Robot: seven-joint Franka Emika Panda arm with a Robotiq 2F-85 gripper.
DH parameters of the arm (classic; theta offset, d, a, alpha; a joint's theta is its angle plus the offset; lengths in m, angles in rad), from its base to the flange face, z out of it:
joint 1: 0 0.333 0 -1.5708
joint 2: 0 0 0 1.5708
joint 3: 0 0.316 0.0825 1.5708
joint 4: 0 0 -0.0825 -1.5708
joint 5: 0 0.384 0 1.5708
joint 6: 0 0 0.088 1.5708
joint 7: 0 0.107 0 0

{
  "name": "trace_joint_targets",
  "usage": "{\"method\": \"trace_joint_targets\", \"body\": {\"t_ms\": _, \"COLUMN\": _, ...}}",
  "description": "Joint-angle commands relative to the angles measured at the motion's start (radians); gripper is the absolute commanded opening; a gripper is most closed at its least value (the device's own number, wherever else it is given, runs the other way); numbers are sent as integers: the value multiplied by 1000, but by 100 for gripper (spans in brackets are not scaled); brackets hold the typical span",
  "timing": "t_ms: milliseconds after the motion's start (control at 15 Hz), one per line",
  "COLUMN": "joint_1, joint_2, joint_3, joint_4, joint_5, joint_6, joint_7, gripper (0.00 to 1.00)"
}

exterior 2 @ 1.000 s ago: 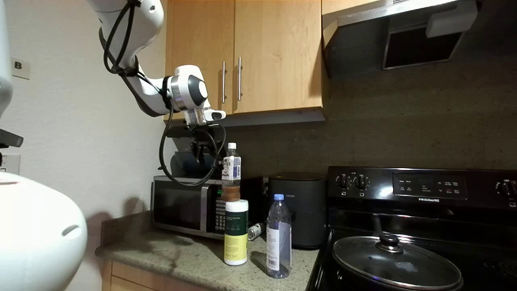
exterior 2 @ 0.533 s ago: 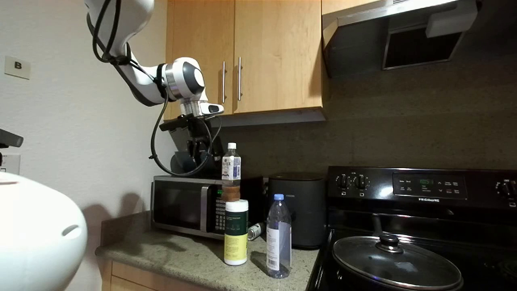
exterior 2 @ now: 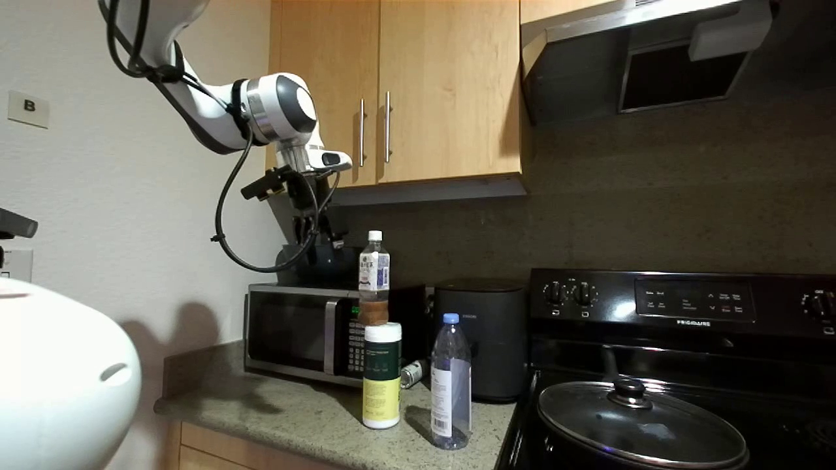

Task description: Remove the bottle from the top of the microwave and place it on top of the container on the left

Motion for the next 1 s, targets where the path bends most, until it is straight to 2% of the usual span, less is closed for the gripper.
{"method": "trace_joint_targets", "body": {"t_ms": 0, "joint_1": -20, "joint_2": -5, "joint_3": 18, "joint_4": 0, "joint_5": 7, "joint_6": -1, "joint_7": -4, "gripper": 100}}
{"method": "trace_joint_targets", "body": {"t_ms": 467, "joint_1": -26, "joint_2": -56, "joint_3": 23, "joint_4": -57, "joint_5": -16, "joint_6": -16, "joint_7": 9, "gripper": 100}}
{"method": "trace_joint_targets", "body": {"t_ms": 933, "joint_1": -38, "joint_2": -143, "joint_3": 11, "joint_4": -177, "joint_5": 51, "joint_6": -15, "joint_7": 35, "gripper": 100}}
